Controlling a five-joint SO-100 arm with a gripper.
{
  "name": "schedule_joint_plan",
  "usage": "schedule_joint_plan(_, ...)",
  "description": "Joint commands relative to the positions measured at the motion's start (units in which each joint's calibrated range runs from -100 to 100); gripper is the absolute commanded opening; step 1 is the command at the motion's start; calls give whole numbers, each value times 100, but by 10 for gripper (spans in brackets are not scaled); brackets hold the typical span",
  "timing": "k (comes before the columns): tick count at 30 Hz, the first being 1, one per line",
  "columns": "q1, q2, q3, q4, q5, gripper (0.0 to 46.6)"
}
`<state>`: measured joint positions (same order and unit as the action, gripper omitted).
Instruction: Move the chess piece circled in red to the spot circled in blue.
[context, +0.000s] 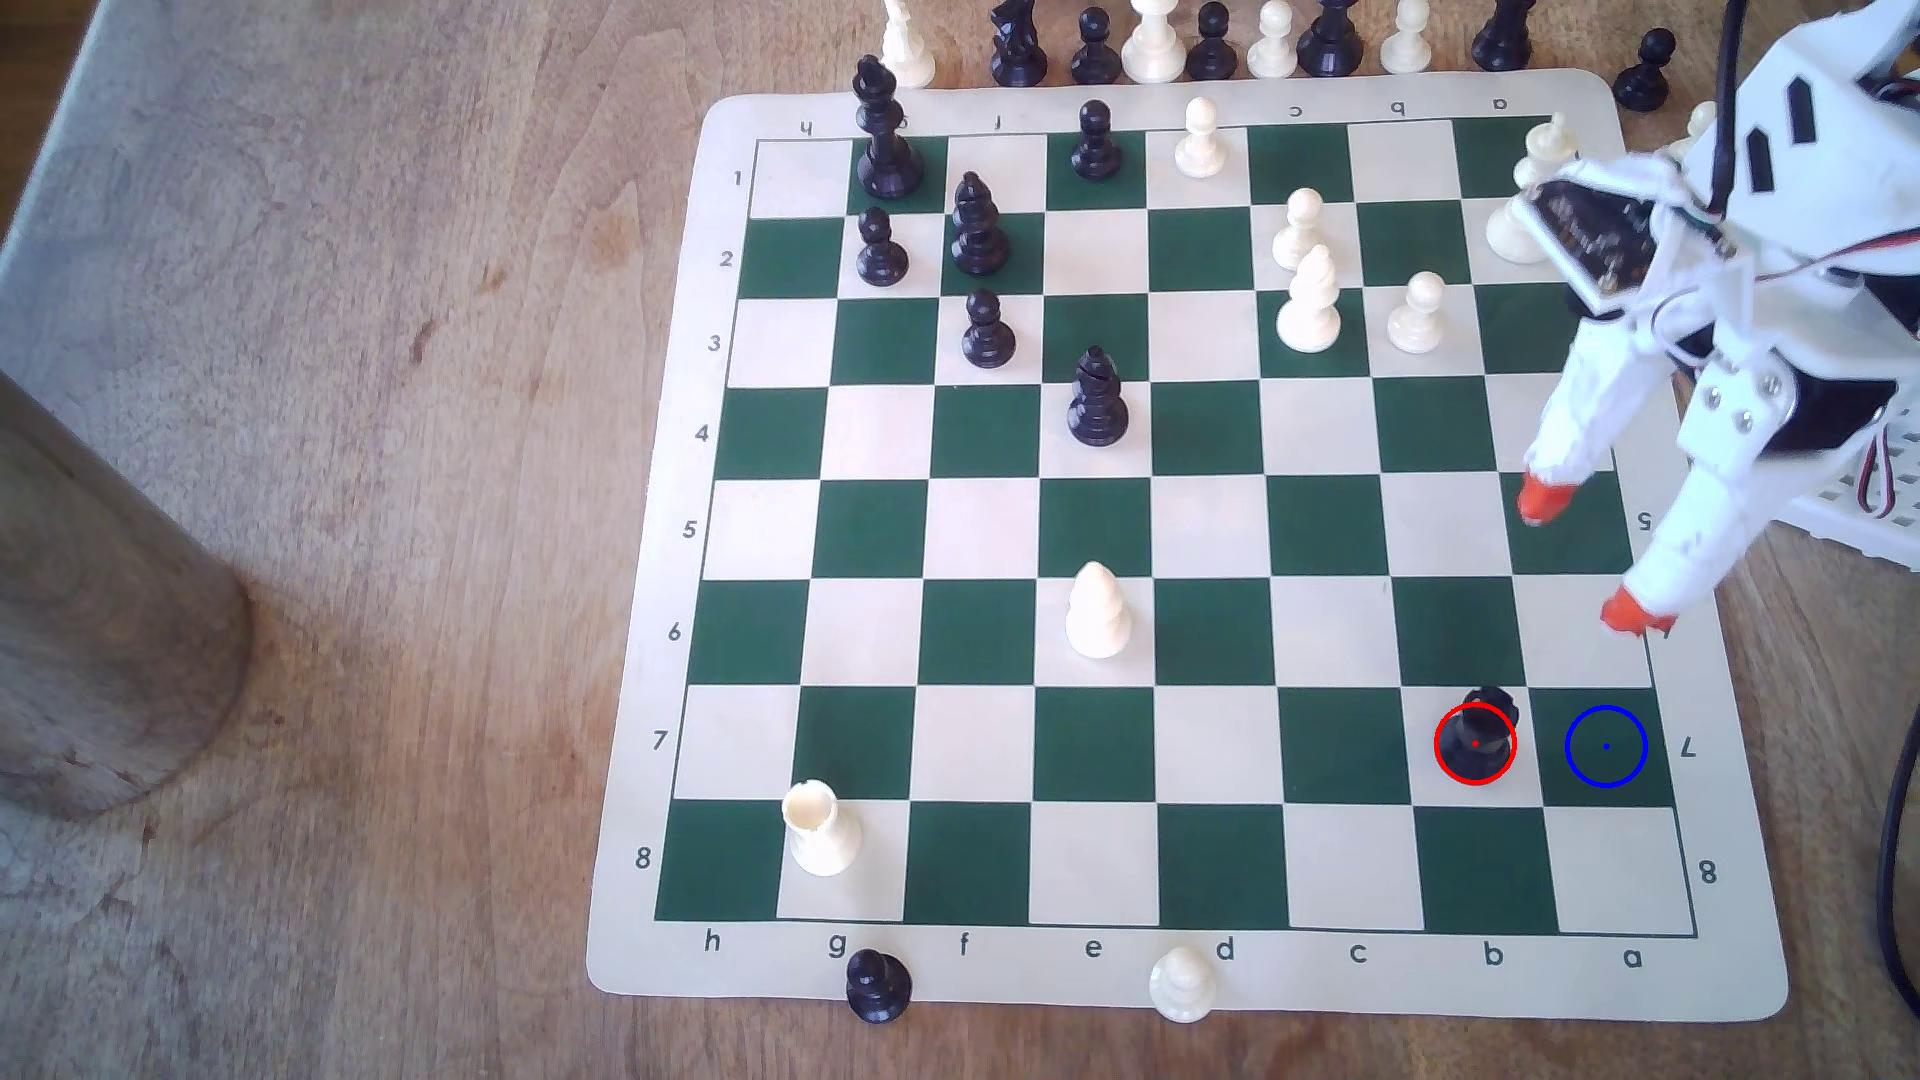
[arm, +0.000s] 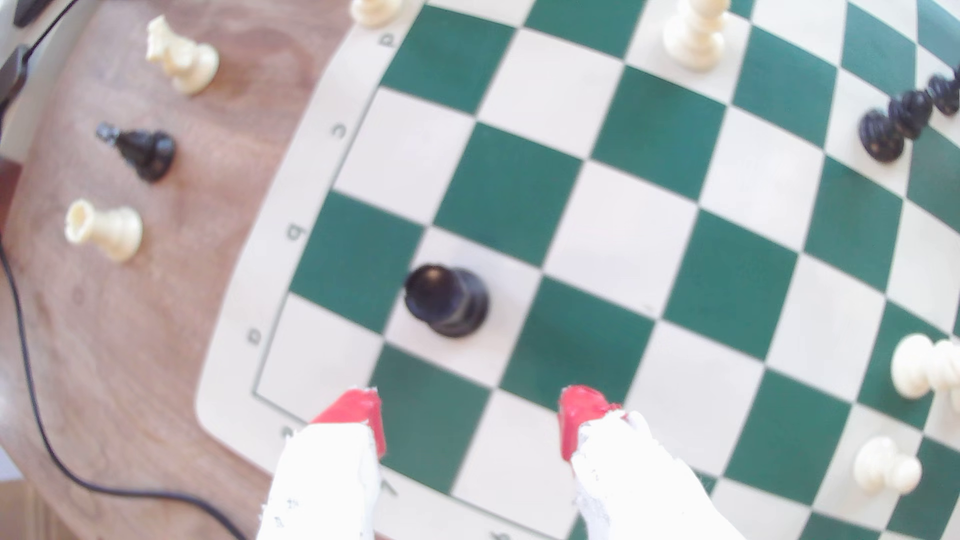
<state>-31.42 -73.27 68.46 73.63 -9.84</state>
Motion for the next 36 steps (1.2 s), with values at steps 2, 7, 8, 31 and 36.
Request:
schedule_joint_plan(2, -319, 595, 72, -516, -78, 162)
schedule_joint_plan(7, -562, 1258, 280, -1138, -166, 146)
schedule_joint_plan(8, -585, 1385, 307, -1228, -171, 146)
schedule_joint_plan(31, -273, 2658, 8, -2768, -352, 179)
schedule_joint_plan(36, -288, 2726, -119, -2874, -391, 177)
